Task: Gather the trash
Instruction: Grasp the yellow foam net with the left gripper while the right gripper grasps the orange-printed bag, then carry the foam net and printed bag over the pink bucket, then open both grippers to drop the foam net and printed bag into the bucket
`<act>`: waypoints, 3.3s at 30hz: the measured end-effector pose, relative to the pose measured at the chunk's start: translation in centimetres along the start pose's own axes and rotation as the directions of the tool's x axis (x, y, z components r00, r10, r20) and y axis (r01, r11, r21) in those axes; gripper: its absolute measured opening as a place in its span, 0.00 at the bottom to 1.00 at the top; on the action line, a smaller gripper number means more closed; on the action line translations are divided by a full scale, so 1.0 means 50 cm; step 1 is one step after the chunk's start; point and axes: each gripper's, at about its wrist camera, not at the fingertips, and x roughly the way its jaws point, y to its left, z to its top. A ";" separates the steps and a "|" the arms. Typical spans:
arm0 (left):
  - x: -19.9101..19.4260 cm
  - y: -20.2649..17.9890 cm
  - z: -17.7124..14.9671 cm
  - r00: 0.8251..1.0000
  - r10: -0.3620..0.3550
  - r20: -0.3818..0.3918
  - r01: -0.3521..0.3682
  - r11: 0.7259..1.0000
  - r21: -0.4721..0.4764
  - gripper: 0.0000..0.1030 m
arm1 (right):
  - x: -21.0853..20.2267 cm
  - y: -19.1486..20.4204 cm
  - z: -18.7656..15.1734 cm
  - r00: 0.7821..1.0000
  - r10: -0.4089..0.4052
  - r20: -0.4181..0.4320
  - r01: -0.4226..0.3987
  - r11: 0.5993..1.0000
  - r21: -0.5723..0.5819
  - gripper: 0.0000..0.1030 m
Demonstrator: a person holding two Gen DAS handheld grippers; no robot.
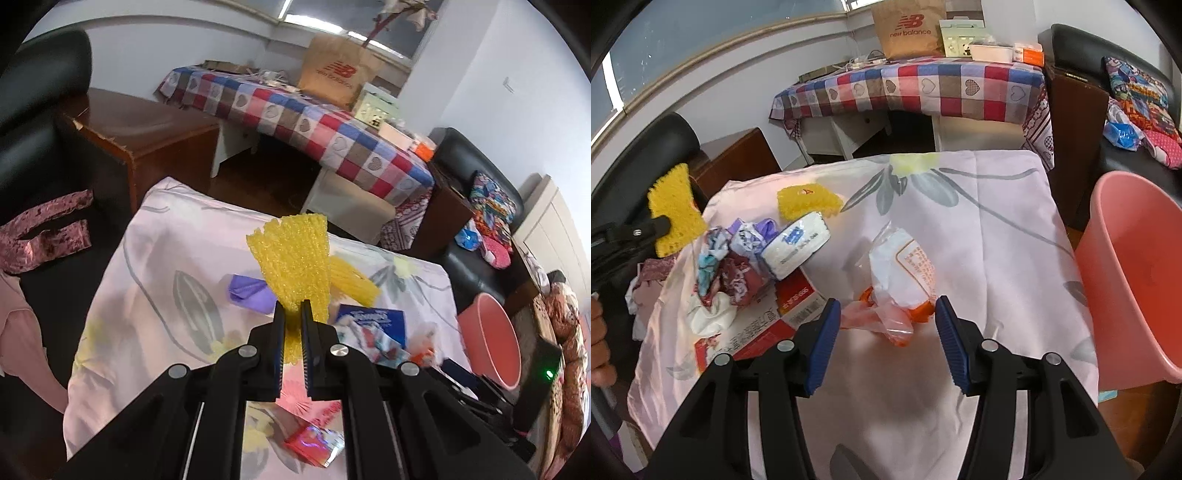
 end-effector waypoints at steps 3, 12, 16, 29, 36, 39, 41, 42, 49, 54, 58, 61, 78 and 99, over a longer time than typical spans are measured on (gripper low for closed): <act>-0.006 -0.016 -0.009 1.000 -0.013 -0.003 0.013 1.000 0.019 0.07 | 0.009 -0.001 0.006 1.000 -0.008 0.002 0.008 1.000 -0.004 0.52; -0.015 -0.066 -0.027 1.000 -0.018 -0.001 0.018 0.996 0.084 0.07 | 0.032 -0.024 0.000 1.000 0.000 -0.023 0.001 1.000 0.019 0.28; -0.013 -0.086 -0.034 0.999 -0.031 -0.011 0.032 0.994 0.100 0.07 | 0.008 -0.032 -0.005 1.000 0.016 0.004 -0.017 0.999 0.030 0.25; 0.018 -0.242 -0.061 0.988 -0.143 -0.057 0.151 0.969 0.198 0.07 | -0.129 -0.099 -0.018 0.991 -0.065 0.114 0.056 0.995 0.078 0.25; 0.049 -0.371 -0.081 0.976 -0.195 -0.099 0.215 0.936 0.277 0.07 | -0.184 -0.182 -0.025 0.977 -0.163 0.140 0.142 0.979 0.147 0.25; 0.063 -0.427 -0.091 0.972 -0.205 -0.114 0.231 0.921 0.315 0.07 | -0.204 -0.216 -0.027 0.969 -0.196 0.153 0.170 0.971 0.168 0.25; 0.074 -0.463 -0.099 0.970 -0.209 -0.126 0.240 0.910 0.338 0.07 | -0.213 -0.236 -0.027 0.964 -0.213 0.156 0.184 0.966 0.182 0.25; 0.079 -0.476 -0.102 0.969 -0.209 -0.130 0.242 0.906 0.347 0.07 | -0.217 -0.244 -0.028 0.962 -0.221 0.158 0.191 0.963 0.188 0.25; 0.132 -0.581 -0.128 0.962 -0.204 -0.182 0.263 0.873 0.411 0.07 | -0.225 -0.307 -0.032 0.951 -0.275 0.142 0.241 0.945 0.219 0.25; 0.166 -0.638 -0.147 0.957 -0.200 -0.211 0.278 0.847 0.453 0.07 | -0.226 -0.351 -0.033 0.943 -0.306 0.131 0.269 0.932 0.242 0.25; 0.190 -0.682 -0.156 0.950 -0.202 -0.237 0.295 0.828 0.477 0.07 | -0.226 -0.384 -0.032 0.937 -0.329 0.121 0.290 0.921 0.261 0.25; 0.213 -0.719 -0.168 0.947 -0.194 -0.255 0.301 0.812 0.500 0.07 | -0.224 -0.402 -0.033 0.935 -0.338 0.110 0.299 0.915 0.270 0.25; 0.321 -0.774 -0.197 0.921 -0.126 -0.369 0.316 0.795 0.518 0.07 | -0.184 -0.452 -0.040 0.933 -0.358 0.038 0.335 0.901 0.275 0.25; 0.330 -0.760 -0.190 0.917 -0.120 -0.380 0.310 0.813 0.492 0.19 | -0.176 -0.452 -0.036 0.928 -0.372 0.013 0.355 0.894 0.273 0.29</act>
